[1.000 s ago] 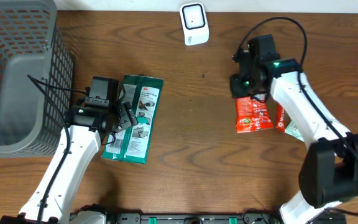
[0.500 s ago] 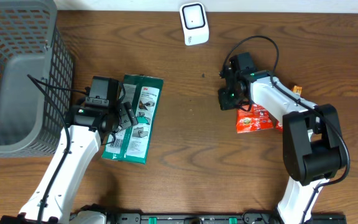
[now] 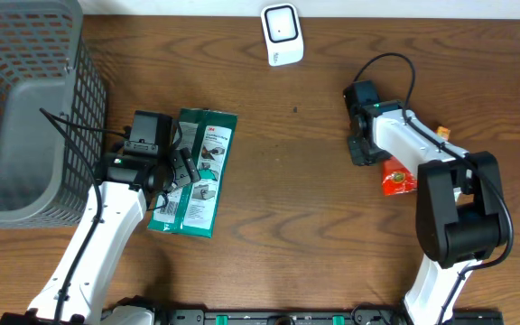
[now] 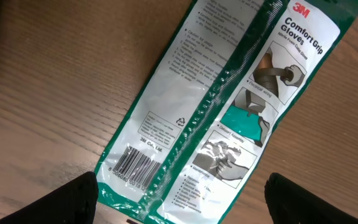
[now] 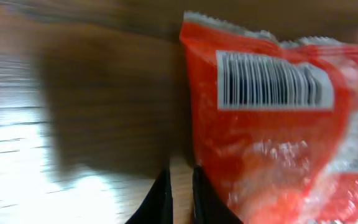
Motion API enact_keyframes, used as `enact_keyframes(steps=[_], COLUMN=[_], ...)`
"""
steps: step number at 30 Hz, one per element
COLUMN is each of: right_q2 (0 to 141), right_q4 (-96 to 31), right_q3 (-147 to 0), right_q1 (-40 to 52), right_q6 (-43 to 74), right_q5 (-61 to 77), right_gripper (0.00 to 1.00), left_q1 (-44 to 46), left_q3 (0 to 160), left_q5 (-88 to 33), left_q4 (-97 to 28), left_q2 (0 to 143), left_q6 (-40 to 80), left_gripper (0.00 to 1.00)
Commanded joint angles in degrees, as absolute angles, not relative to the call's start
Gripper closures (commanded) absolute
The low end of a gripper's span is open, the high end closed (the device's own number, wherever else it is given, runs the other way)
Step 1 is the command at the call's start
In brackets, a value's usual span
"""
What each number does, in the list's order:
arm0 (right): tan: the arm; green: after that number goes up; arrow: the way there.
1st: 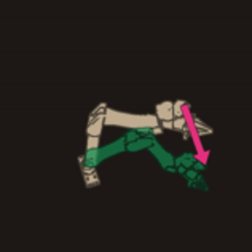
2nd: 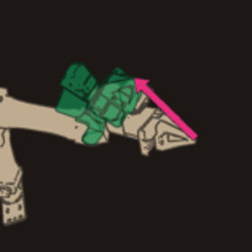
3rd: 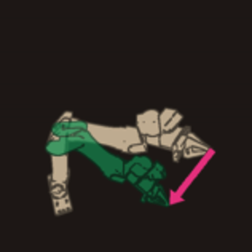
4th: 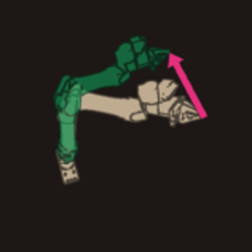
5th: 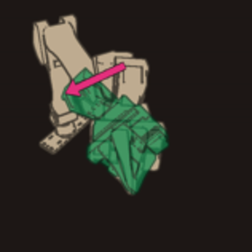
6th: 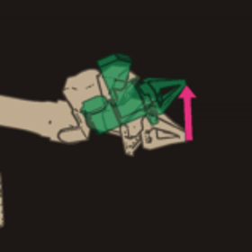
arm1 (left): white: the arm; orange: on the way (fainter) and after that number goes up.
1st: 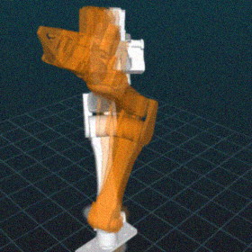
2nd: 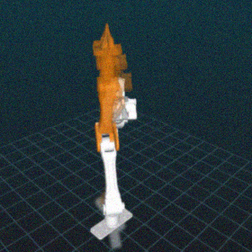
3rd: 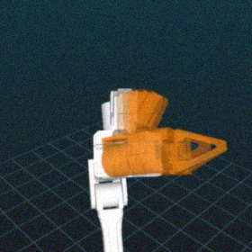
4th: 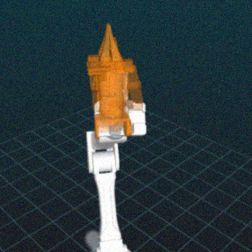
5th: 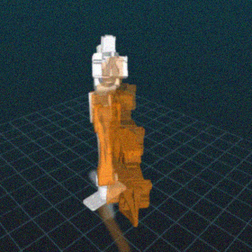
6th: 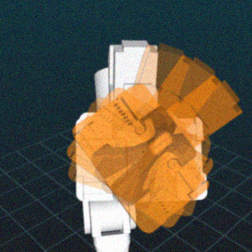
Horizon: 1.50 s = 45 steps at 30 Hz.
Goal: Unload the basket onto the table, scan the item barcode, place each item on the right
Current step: 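Carry the snack bag right and lower it beside the wipes pack, then release the snack bag and move the right gripper left to the gloves pack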
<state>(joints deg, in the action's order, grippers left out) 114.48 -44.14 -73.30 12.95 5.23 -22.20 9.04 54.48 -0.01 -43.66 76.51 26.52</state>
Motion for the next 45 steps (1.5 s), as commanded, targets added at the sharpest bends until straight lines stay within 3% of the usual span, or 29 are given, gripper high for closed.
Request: enact_keyframes(steps=[1,5,9,14,25,36,37,39,42,45], right_q2=[115.2,115.2,115.2,115.2,115.2,115.2,115.2,115.2,115.2,115.2], right_q4=[-44.6,-44.4,-42.0,-38.7,-34.5,-32.3,-32.1,-31.6,-31.0,-30.8], right_q3=[-73.0,-73.0,-73.0,-73.0,-73.0,-73.0,-73.0,-73.0,-73.0,-73.0], right_q1=[12.0,12.0,12.8,13.6,16.5,22.0,22.3,23.0,23.8,24.3], right_q6=[5.8,8.6,9.2,9.2,9.2,9.2,9.2,9.2,9.2,9.2], right_q5=[-28.0,-26.6,-12.4,3.3,19.7,21.3,21.3,21.3,21.3,21.3], right_gripper=[0.91,0.87,0.73,0.64,0.56,0.5,0.5,0.5,0.5,0.5], left_q1=[8.8,8.8,8.8,8.8,8.8,8.8,8.8,8.8,8.8,8.8], left_q3=[55.1,55.1,55.1,55.1,55.1,55.0,54.8,54.1,52.7,51.6], left_q5=[0.7,0.7,0.7,0.7,0.7,0.7,0.7,0.7,0.8,1.2], left_q4=[-43.9,-43.9,-43.9,-43.9,-43.9,-42.8,-42.5,-41.8,-40.6,-38.2], left_q2=[76.8,76.8,76.8,76.8,76.8,76.8,76.9,77.2,77.5,77.8], left_q6=[25.8,25.8,25.8,25.8,25.8,25.7,25.8,25.8,25.5,22.2], left_gripper=[0.14,0.14,0.14,0.13,0.14,0.14,0.18,0.53,0.92,0.92])
